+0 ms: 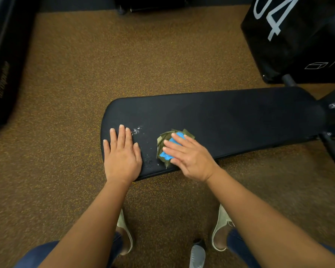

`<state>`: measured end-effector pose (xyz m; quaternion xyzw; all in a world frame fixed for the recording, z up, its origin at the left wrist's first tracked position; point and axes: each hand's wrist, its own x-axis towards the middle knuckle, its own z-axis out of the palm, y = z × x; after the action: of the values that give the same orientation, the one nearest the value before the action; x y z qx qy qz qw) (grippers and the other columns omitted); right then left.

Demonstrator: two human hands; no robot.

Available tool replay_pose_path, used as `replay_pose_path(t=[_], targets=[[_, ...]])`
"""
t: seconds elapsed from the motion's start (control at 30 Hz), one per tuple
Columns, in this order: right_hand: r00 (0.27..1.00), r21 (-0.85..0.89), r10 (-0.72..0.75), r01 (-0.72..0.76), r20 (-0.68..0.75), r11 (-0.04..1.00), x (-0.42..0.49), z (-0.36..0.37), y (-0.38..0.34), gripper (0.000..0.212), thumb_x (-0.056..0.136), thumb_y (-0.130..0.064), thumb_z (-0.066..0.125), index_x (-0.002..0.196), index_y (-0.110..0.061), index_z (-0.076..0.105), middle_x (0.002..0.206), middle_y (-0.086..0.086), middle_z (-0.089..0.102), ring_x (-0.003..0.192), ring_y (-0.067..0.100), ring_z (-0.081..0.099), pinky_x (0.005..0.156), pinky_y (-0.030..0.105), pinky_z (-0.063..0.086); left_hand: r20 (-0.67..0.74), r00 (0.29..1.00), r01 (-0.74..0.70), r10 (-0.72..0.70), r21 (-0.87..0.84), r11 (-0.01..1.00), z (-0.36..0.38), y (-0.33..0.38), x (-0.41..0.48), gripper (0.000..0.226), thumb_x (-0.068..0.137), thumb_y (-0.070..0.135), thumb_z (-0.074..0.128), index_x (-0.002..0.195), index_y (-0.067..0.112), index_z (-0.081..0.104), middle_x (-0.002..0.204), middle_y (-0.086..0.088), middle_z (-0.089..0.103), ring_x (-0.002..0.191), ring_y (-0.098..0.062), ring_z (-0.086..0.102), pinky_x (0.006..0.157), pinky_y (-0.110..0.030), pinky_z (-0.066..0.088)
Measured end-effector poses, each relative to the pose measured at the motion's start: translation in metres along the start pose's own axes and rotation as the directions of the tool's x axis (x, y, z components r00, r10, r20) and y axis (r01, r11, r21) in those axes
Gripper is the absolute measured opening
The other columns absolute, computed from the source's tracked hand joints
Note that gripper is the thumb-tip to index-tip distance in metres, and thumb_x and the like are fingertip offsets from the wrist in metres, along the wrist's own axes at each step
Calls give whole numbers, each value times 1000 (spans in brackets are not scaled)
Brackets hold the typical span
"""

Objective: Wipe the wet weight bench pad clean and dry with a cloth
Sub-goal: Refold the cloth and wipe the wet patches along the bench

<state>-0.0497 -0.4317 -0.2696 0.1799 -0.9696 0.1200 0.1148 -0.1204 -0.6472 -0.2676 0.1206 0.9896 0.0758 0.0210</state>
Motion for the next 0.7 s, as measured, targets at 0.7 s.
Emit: replay_pose_path(t=[0.7], targets=[[989,71,-141,138,50,988,12,11,-41,39,95,-32,48,130,-18,57,140,0,52,137,24,38,113,46,28,3,1000,-13,13,-21,1000,1,-4,1,65,95,42,8,151,10,20,160,-6,12,148,-28,2,118,-49,8]])
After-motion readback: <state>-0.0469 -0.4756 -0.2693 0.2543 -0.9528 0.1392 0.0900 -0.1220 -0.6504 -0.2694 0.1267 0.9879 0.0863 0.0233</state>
